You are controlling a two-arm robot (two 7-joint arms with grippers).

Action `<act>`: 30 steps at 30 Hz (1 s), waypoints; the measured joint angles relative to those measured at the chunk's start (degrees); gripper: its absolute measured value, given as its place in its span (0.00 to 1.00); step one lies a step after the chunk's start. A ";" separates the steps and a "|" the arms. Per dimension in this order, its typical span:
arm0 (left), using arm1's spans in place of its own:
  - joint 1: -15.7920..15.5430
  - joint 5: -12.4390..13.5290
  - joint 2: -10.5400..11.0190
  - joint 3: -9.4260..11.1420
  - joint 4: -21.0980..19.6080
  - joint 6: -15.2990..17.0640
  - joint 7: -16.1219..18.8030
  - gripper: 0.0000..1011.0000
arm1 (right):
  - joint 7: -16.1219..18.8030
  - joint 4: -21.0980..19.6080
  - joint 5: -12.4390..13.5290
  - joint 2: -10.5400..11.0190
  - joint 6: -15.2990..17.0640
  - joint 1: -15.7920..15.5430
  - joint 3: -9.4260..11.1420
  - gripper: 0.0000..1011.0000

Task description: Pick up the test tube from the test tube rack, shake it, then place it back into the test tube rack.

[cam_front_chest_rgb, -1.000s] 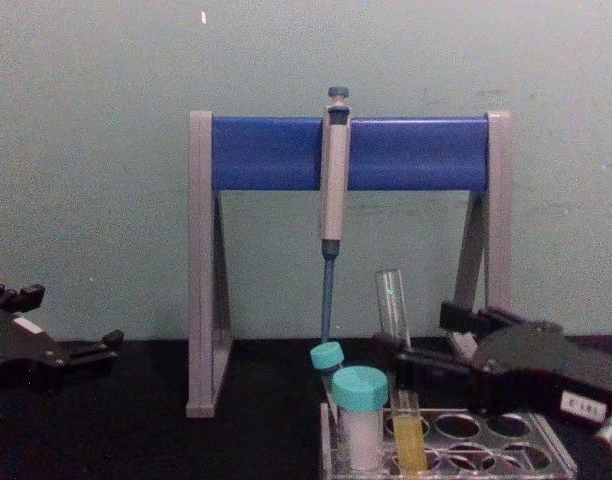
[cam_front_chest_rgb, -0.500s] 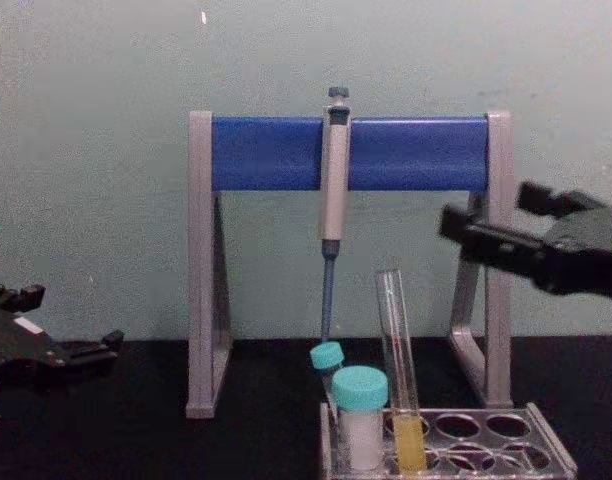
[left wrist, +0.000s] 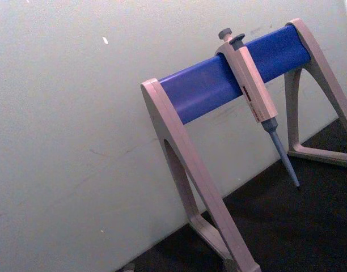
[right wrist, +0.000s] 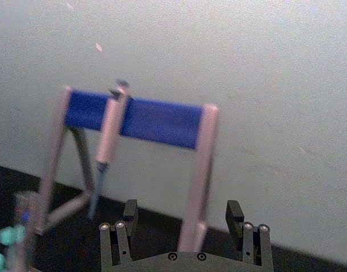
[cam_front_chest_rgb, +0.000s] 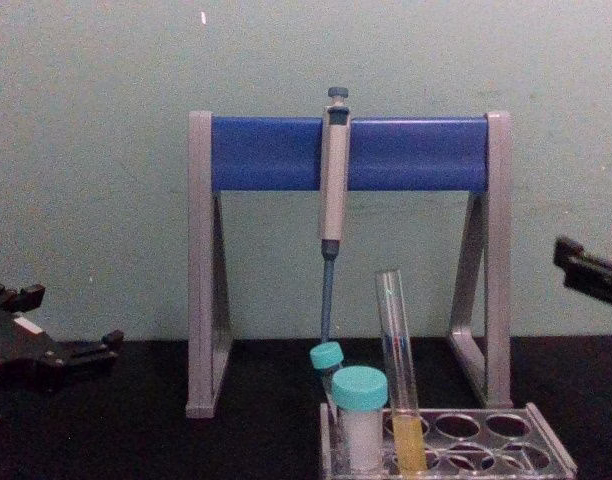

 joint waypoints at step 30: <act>0.00 0.00 0.00 0.00 0.00 0.00 0.00 0.99 | -2.14 10.43 -4.41 -6.63 6.34 -1.17 2.66 0.99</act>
